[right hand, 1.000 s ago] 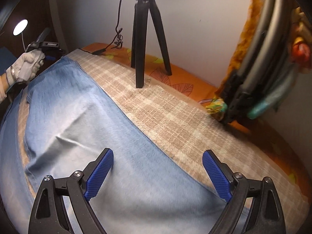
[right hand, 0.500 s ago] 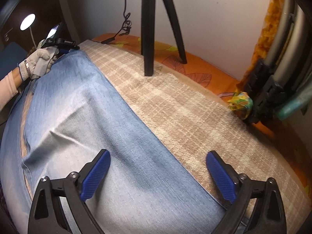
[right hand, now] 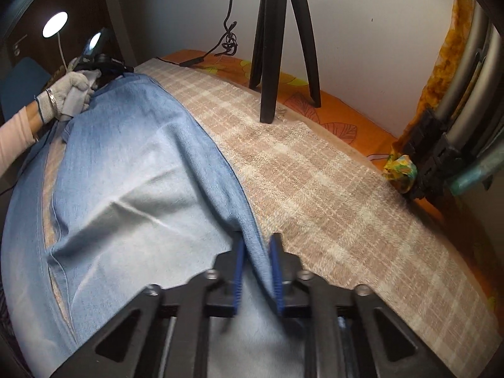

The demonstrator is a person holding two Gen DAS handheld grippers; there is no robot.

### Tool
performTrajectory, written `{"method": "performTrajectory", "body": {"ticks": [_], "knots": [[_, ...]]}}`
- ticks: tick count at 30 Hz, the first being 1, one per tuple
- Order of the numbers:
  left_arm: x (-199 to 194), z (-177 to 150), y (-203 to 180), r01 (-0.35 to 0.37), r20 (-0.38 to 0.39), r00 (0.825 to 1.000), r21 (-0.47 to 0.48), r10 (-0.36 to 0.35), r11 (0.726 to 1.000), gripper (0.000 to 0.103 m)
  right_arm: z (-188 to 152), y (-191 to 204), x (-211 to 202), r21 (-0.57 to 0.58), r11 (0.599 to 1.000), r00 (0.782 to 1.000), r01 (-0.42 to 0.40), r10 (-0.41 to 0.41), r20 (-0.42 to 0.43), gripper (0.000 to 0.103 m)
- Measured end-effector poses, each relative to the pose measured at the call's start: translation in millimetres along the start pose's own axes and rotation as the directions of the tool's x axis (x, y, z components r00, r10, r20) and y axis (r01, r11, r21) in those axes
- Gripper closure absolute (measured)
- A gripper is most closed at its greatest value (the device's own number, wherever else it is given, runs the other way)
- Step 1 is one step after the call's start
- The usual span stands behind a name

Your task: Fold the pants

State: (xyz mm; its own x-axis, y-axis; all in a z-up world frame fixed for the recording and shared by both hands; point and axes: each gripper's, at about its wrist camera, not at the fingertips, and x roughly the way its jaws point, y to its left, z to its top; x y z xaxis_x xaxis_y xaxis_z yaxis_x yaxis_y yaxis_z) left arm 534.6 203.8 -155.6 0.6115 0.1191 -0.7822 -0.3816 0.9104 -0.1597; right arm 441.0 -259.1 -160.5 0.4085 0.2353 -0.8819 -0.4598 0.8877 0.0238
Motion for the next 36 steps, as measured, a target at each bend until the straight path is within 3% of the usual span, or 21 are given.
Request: {"method": "performTrajectory", "body": {"ticks": [9, 21, 27, 36], "knots": [[-52, 7, 18, 0.108, 0.076, 0.992, -0.026, -0.106, 0.994, 0.092, -4, 16, -61, 0.023, 0.999, 0.993, 0.031, -0.033, 0.110, 0.101], [-163, -16, 76, 0.203, 0.170, 0.966, -0.047, -0.193, 0.978, 0.092, -33, 97, -166, -0.051, 0.994, 0.976, 0.100, -0.087, 0.200, 0.102], [-216, -52, 118, 0.251, 0.193, 0.953, -0.077, -0.233, 0.965, 0.092, -67, 144, -200, -0.065, 0.991, 0.972, 0.119, -0.103, 0.210, 0.102], [-254, -133, 179, 0.269, 0.209, 0.947, -0.102, -0.244, 0.958, 0.092, -122, 214, -227, -0.135, 0.984, 0.981, 0.119, -0.096, 0.166, 0.102]]}}
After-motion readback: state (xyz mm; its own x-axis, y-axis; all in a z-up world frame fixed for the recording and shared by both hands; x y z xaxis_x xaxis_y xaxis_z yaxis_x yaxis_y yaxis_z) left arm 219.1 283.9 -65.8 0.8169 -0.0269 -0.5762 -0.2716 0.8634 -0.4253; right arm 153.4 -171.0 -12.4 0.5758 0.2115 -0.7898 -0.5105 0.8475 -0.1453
